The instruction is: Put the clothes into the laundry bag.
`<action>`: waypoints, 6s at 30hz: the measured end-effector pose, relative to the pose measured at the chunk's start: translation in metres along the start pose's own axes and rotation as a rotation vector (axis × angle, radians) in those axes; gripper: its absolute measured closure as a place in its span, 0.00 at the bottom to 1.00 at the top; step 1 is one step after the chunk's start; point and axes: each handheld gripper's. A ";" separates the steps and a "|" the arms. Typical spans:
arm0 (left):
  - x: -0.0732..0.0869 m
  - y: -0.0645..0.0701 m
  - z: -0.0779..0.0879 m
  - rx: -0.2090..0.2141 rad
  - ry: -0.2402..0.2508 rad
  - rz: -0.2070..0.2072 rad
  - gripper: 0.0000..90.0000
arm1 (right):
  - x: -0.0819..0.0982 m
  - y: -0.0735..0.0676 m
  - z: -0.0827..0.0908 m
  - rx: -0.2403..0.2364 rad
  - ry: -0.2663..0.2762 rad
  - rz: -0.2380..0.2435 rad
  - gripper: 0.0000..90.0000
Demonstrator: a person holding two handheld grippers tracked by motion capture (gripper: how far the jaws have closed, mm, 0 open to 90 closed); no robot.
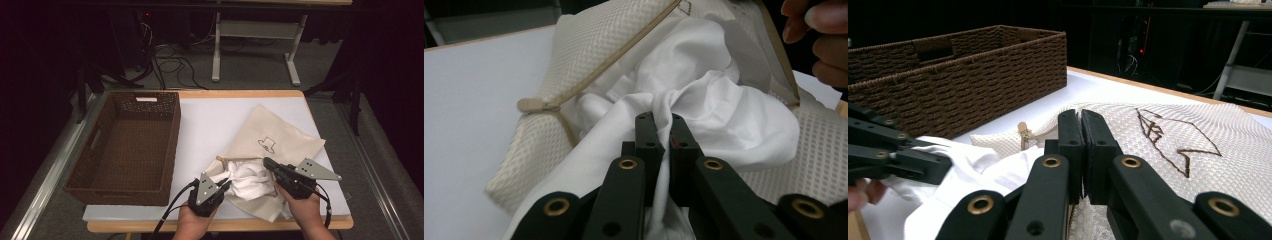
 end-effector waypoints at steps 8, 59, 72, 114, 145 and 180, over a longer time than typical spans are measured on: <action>-0.014 0.007 -0.041 0.012 -0.011 -0.019 0.96 | 0.000 0.000 -0.001 -0.002 -0.001 0.005 1.00; 0.022 -0.011 -0.047 0.108 -0.292 0.036 0.86 | 0.001 -0.001 -0.001 -0.002 -0.008 0.008 0.99; -0.005 -0.006 -0.074 0.046 -0.165 0.071 0.87 | 0.001 -0.001 0.000 -0.003 -0.005 0.006 0.99; -0.002 0.025 -0.087 0.075 -0.165 0.015 0.57 | 0.002 -0.002 0.001 -0.009 -0.007 0.011 0.99; -0.010 0.017 -0.052 0.027 -0.053 0.050 0.30 | 0.004 0.001 0.003 -0.004 -0.004 -0.001 0.99; 0.023 -0.034 0.013 -0.085 -0.089 0.013 0.36 | 0.003 -0.001 0.008 -0.014 -0.011 0.001 0.99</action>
Point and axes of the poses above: each handheld gripper's, and its own axes: z roughly backward along the jaws, x roughly out of its underside, y roughly to its right, and after that the axes turned 6 degrees about -z, right-handed
